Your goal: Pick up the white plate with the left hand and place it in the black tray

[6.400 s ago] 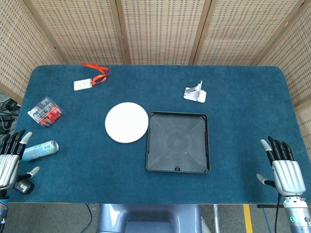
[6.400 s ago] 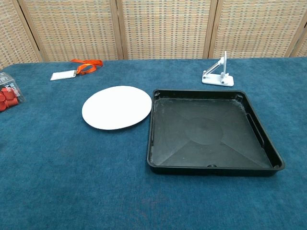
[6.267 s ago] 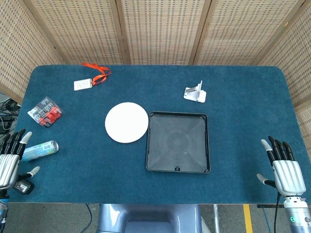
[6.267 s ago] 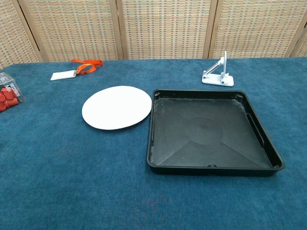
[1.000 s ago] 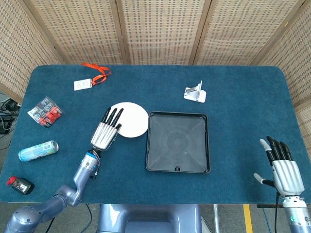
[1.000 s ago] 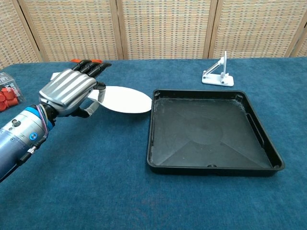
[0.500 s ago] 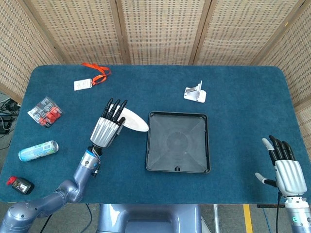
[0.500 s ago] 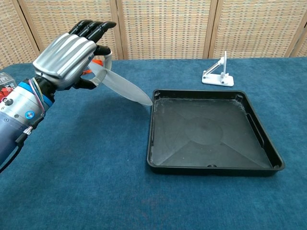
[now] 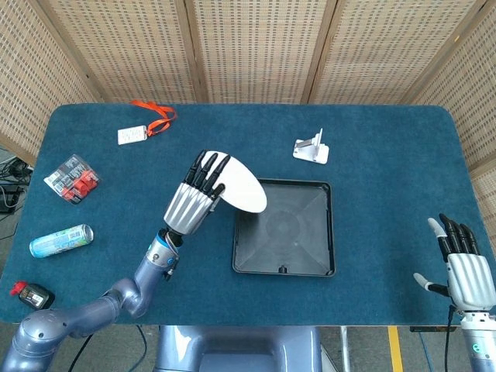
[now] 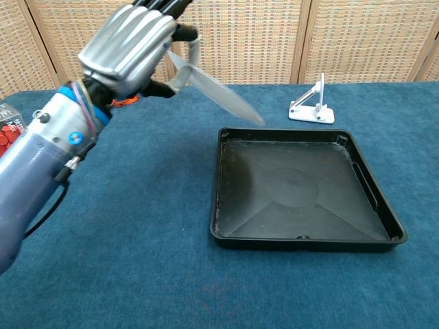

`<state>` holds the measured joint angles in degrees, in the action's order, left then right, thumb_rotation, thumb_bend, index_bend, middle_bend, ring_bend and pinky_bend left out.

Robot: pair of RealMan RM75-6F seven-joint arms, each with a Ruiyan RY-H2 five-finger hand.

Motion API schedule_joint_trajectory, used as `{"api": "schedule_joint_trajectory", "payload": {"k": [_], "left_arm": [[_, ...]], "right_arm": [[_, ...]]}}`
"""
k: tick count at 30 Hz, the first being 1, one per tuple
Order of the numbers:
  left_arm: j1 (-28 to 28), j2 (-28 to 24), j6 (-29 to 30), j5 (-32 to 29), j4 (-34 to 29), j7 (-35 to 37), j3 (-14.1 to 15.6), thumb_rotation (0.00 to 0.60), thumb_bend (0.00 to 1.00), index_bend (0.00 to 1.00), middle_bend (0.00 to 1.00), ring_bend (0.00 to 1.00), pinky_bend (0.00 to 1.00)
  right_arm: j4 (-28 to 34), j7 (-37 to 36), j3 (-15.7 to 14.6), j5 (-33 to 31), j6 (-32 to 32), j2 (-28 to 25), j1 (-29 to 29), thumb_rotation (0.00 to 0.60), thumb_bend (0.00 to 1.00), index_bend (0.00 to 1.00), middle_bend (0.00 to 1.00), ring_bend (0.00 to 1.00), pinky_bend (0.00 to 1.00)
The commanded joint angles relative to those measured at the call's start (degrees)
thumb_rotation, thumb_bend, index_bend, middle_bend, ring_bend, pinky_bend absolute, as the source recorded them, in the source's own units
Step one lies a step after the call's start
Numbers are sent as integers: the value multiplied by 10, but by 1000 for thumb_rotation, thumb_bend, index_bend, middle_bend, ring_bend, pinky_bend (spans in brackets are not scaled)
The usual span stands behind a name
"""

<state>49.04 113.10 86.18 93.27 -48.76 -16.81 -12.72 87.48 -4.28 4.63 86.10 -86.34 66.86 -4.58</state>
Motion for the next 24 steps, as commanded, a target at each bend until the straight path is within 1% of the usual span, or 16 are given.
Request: {"api": "schedule_joint_trajectory", "payload": {"k": [1, 5, 10, 20, 22, 24], "left_arm": [[20, 17, -9, 4, 4, -2, -7, 600, 551, 824, 65, 0, 0], [37, 34, -19, 6, 19, 0, -8, 600, 552, 824, 66, 0, 0], [61, 70, -41, 2, 51, 11, -11, 600, 552, 823, 69, 0, 0], [88, 128, -82, -3, 122, 43, 4, 600, 526, 820, 69, 0, 0], [92, 144, -96, -3, 141, 49, 12, 600, 485, 820, 69, 0, 0], [95, 156, -101, -4, 158, 53, 16, 600, 392, 808, 63, 0, 0]], "right_arm": [[-4, -4, 2, -5, 2, 0, 0, 600, 110, 0, 0, 0, 0], [-8, -10, 5, -12, 5, 0, 0, 600, 110, 0, 0, 0, 0], [-16, -18, 8, -22, 10, 0, 1, 600, 110, 0, 0, 0, 0], [-24, -27, 9, -28, 17, 1, 1, 600, 109, 0, 0, 0, 0], [-26, -29, 9, -30, 20, 2, 1, 600, 109, 0, 0, 0, 0], [-28, -30, 9, -29, 21, 2, 0, 600, 109, 0, 0, 0, 0]]}}
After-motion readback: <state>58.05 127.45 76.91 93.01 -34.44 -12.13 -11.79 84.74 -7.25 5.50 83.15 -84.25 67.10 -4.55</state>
